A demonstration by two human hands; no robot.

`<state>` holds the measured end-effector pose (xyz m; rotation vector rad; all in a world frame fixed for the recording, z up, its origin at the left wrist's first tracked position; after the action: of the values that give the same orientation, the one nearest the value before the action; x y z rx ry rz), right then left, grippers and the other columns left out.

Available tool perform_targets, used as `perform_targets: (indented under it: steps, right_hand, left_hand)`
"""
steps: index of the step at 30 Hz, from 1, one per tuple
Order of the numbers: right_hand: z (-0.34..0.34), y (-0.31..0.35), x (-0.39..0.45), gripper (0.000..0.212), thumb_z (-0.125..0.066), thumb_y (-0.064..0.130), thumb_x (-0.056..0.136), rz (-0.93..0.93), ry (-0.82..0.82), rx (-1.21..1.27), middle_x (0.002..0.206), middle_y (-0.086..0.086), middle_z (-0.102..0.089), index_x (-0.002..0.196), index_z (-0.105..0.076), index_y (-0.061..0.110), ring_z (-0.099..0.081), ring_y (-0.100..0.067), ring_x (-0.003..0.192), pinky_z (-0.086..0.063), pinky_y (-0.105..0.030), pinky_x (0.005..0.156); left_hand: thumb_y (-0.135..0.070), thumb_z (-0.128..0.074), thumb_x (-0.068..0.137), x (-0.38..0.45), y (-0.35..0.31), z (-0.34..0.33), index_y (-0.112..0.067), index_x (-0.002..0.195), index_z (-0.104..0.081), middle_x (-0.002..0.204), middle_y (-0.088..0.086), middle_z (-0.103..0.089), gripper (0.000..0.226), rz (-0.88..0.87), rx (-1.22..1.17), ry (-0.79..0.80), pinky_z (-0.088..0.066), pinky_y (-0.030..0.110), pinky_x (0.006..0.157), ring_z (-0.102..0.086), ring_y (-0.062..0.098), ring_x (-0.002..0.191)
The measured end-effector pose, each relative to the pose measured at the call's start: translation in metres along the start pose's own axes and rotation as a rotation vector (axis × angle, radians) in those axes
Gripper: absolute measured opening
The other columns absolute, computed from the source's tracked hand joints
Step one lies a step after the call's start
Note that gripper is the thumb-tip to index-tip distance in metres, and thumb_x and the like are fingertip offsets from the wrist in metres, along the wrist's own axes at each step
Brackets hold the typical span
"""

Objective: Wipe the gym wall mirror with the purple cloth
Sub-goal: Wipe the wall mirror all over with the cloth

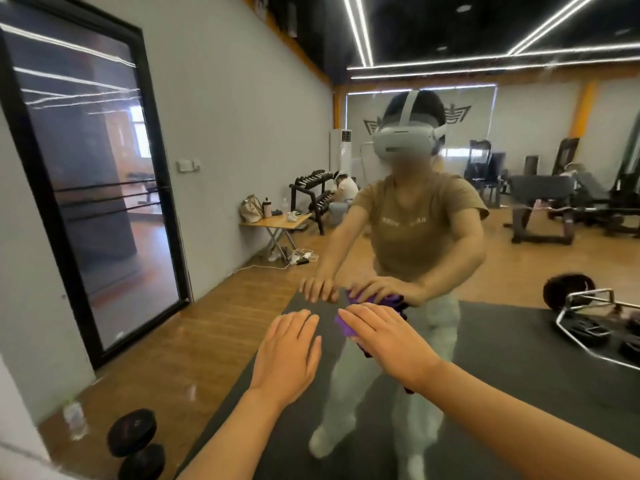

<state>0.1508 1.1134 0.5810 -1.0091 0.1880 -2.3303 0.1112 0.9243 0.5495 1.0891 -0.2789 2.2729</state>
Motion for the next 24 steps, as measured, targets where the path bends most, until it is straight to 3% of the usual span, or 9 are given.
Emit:
perform_targets:
  steps: [4, 11, 15, 20, 24]
  right_hand:
    - [0.057, -0.038, 0.025, 0.046, -0.041, 0.033, 0.096, -0.008, -0.021, -0.025, 0.117, -0.004, -0.069, 0.125, -0.068, 0.009, -0.068, -0.023, 0.103, -0.059, -0.035, 0.081]
    - [0.139, -0.064, 0.034, 0.048, -0.040, 0.032, 0.096, -0.079, 0.019, -0.065, 0.121, -0.009, -0.067, 0.130, -0.063, 0.007, -0.067, -0.029, 0.105, -0.059, -0.041, 0.082]
    - [0.176, -0.067, 0.022, 0.044, -0.045, 0.031, 0.098, -0.202, 0.011, -0.069, 0.125, -0.008, -0.066, 0.132, -0.062, 0.008, -0.064, -0.028, 0.108, -0.055, -0.041, 0.086]
    - [0.211, -0.074, -0.006, 0.047, -0.039, 0.033, 0.098, -0.291, 0.048, -0.112, 0.121, -0.005, -0.067, 0.130, -0.064, 0.009, -0.067, -0.025, 0.104, -0.058, -0.040, 0.082]
    - [0.248, -0.099, -0.032, 0.044, -0.041, 0.033, 0.097, -0.357, 0.010, -0.172, 0.118, -0.002, -0.069, 0.126, -0.067, 0.011, -0.067, -0.021, 0.102, -0.059, -0.037, 0.080]
  left_hand:
    - [-0.033, -0.044, 0.094, 0.051, -0.014, 0.044, -0.009, 0.113, -0.071, 0.109, 0.005, -0.070, 0.041, -0.030, 0.030, -0.026, -0.039, 0.031, 0.094, -0.067, 0.024, 0.098]
    - [-0.035, -0.042, 0.091, 0.098, -0.043, 0.091, -0.009, 0.106, -0.070, 0.102, 0.005, -0.070, 0.041, -0.088, 0.034, -0.003, -0.036, 0.034, 0.088, -0.067, 0.027, 0.091]
    - [-0.038, -0.041, 0.091, 0.116, -0.059, 0.107, -0.011, 0.109, -0.071, 0.104, 0.003, -0.071, 0.045, -0.121, -0.023, -0.010, -0.046, 0.035, 0.091, -0.067, 0.023, 0.095]
    - [-0.035, -0.043, 0.089, 0.145, -0.098, 0.120, -0.009, 0.102, -0.071, 0.096, 0.004, -0.070, 0.040, -0.175, -0.106, -0.114, -0.037, 0.033, 0.085, -0.067, 0.025, 0.086]
    - [-0.039, -0.040, 0.090, 0.177, -0.149, 0.128, -0.012, 0.106, -0.073, 0.101, 0.002, -0.072, 0.046, -0.182, -0.152, -0.083, -0.051, 0.035, 0.087, -0.068, 0.021, 0.092]
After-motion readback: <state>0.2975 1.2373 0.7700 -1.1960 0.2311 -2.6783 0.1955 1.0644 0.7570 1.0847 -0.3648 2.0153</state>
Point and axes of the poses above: each hand's wrist, its own x-axis towards the middle knuckle, its own z-axis out of the back of the hand, y = z × x, the point moved 3 cm from there along x, towards the middle knuckle
